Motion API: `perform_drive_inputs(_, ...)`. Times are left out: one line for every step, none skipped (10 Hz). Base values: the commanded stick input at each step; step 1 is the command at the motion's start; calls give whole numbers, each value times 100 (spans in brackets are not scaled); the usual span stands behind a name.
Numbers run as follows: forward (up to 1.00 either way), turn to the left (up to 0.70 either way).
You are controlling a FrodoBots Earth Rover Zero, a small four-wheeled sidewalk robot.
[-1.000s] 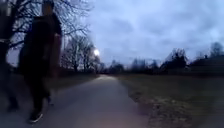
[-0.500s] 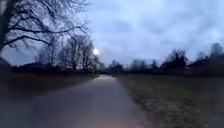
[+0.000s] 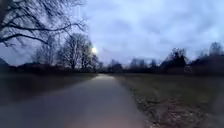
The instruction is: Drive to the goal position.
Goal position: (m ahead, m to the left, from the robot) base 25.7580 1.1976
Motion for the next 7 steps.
perform_drive_inputs(100, 4)
perform_drive_inputs(100, 4)
perform_drive_inputs(100, 4)
perform_drive_inputs(100, 4)
perform_drive_inputs(100, 4)
perform_drive_inputs(100, 4)
perform_drive_inputs(100, 4)
